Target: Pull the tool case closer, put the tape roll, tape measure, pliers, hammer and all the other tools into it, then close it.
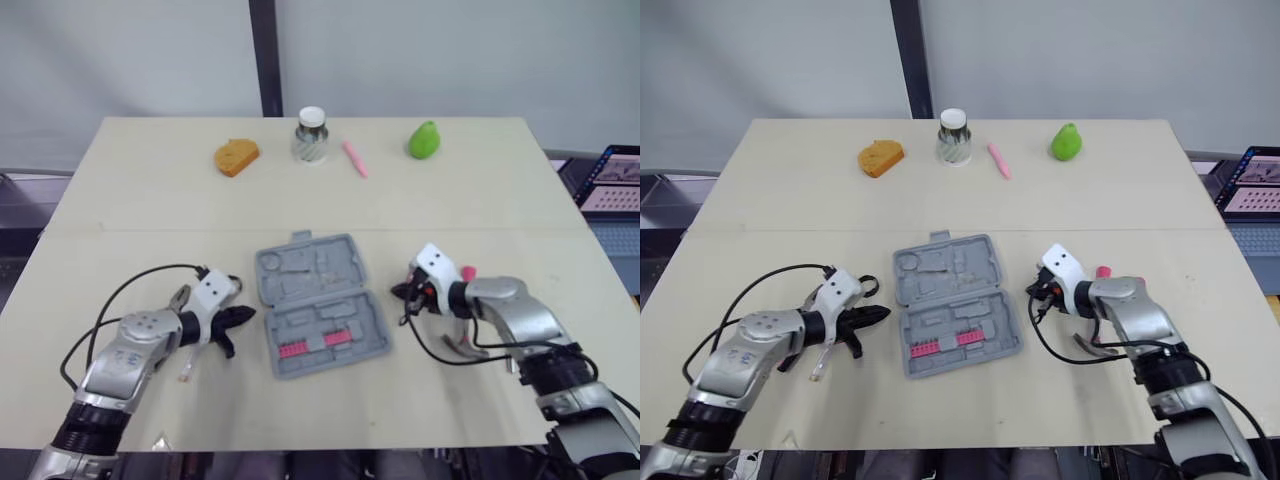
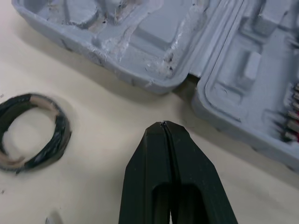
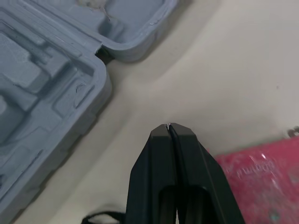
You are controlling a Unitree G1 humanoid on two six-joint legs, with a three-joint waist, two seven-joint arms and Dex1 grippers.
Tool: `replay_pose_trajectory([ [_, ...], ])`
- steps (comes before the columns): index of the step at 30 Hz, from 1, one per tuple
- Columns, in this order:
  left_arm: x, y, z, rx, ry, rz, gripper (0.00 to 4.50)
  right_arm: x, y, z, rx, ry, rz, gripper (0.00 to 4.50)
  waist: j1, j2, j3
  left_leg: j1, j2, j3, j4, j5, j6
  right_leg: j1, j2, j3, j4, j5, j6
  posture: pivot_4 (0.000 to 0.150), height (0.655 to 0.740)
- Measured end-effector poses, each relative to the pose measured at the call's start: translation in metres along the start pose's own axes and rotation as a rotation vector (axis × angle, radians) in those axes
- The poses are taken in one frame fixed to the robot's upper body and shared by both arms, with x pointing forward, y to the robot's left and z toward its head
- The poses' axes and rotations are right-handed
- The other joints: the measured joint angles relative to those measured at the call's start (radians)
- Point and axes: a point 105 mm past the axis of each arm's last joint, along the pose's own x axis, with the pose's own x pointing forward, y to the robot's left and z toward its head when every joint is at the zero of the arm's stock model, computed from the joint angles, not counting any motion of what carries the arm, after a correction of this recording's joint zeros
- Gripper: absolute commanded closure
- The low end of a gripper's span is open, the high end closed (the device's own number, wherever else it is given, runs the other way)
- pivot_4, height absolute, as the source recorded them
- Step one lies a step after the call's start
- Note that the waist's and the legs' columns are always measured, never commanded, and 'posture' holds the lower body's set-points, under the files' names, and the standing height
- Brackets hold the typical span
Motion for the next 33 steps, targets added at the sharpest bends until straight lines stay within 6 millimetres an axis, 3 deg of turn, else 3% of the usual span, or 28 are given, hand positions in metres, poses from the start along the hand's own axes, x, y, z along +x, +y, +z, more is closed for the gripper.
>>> replay_pose_trajectory([
  [9,0.011,-0.01,-0.006,-0.021,0.008,-0.044,4.46,0.021,0.018,0.01,0.005,-0.042,0.058,4.43,0.003,0.0,0.0,0.0,0.0,0.0,0.001,0.0,0.0,0.0,0.001,0.001,0.0,0.0,0.0,0.15,0.74],
  [16,0.013,-0.017,-0.006,-0.035,-0.013,-0.078,4.46,0.008,0.042,-0.004,0.002,-0.003,0.114,4.43,0.002,0.0,0.0,0.0,0.001,0.0,0.0,0.0,0.0,0.0,0.001,0.001,0.0,0.0,0.0,0.15,0.74],
  [23,-0.006,-0.038,-0.023,0.005,0.064,-0.18,4.46,-0.008,0.076,-0.021,0.044,0.051,0.185,4.43,0.003,0.0,0.0,0.0,0.001,0.0,0.001,-0.001,-0.001,0.0,0.002,0.002,0.0,0.0,-0.001,0.15,0.74],
  [33,-0.02,-0.056,-0.036,0.013,0.127,-0.25,4.46,-0.03,0.109,-0.031,0.1,0.089,0.226,4.43,0.007,0.0,0.0,0.0,0.002,0.0,0.001,-0.002,-0.001,0.0,0.002,0.003,-0.001,0.0,-0.001,0.15,0.74],
])
